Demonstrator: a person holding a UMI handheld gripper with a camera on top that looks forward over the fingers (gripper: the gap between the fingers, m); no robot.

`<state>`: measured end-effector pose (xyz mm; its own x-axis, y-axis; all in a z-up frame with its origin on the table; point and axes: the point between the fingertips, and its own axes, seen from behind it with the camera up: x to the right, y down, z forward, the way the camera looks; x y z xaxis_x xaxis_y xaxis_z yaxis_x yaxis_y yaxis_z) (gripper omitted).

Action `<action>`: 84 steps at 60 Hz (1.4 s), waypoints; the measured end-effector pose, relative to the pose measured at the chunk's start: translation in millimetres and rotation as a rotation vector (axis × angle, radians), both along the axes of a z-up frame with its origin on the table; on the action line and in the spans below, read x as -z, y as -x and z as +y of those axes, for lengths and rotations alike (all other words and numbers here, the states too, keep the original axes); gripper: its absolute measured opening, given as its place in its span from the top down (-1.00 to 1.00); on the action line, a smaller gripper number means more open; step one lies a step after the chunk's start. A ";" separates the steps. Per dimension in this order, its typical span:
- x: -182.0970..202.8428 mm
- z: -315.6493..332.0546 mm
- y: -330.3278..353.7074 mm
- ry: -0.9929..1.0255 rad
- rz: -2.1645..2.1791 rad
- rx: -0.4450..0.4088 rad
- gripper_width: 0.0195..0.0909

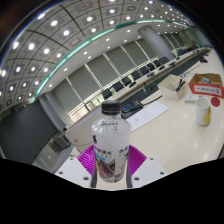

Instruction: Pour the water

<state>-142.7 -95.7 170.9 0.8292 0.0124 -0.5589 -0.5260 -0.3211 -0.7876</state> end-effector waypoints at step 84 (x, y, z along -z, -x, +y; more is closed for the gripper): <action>-65.2 48.2 -422.1 -0.110 -0.135 0.161 0.43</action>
<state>279.4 -47.5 236.1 0.8924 -0.0711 -0.4456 -0.4512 -0.1499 -0.8798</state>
